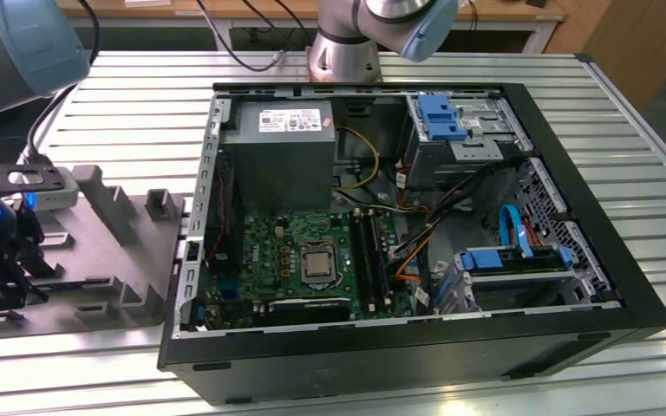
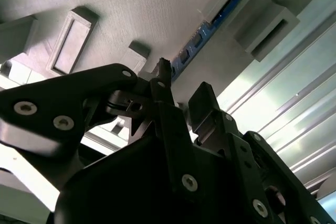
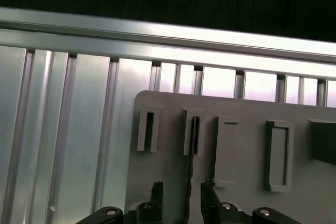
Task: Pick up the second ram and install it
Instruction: 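Pick up the second ram and move it above second insertion slot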
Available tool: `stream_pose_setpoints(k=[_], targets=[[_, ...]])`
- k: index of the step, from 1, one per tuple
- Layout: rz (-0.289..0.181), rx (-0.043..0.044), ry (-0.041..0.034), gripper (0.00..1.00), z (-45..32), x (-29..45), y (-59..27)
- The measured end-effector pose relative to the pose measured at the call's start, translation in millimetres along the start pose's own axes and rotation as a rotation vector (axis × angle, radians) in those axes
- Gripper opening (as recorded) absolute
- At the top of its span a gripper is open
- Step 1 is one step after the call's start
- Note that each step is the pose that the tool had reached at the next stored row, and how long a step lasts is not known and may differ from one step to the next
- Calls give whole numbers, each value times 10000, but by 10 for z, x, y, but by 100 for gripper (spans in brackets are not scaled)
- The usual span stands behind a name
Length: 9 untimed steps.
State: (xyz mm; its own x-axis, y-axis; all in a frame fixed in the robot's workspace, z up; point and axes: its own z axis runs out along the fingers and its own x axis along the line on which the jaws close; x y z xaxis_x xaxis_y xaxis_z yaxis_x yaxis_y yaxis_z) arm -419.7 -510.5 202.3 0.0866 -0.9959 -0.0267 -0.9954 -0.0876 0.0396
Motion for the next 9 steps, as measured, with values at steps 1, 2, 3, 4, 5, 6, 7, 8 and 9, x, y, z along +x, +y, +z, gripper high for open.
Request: stream_pose_setpoints(k=[1,2,3,4,5,6,7,8,9], targets=[[-4,0,1,41,8,-5,-1],[-6,-1,1,41,14,-10,-2],[-7,0,0,41,19,-14,-3],[-7,1,-4,41,24,-18,-3],[-8,3,-11,41,30,-22,-4],[-9,5,-17,41,36,-25,-4],[-9,7,-22,41,43,-28,-5],[-9,7,-22,41,47,-29,-4],[-10,6,-22,41,47,-28,-4]])
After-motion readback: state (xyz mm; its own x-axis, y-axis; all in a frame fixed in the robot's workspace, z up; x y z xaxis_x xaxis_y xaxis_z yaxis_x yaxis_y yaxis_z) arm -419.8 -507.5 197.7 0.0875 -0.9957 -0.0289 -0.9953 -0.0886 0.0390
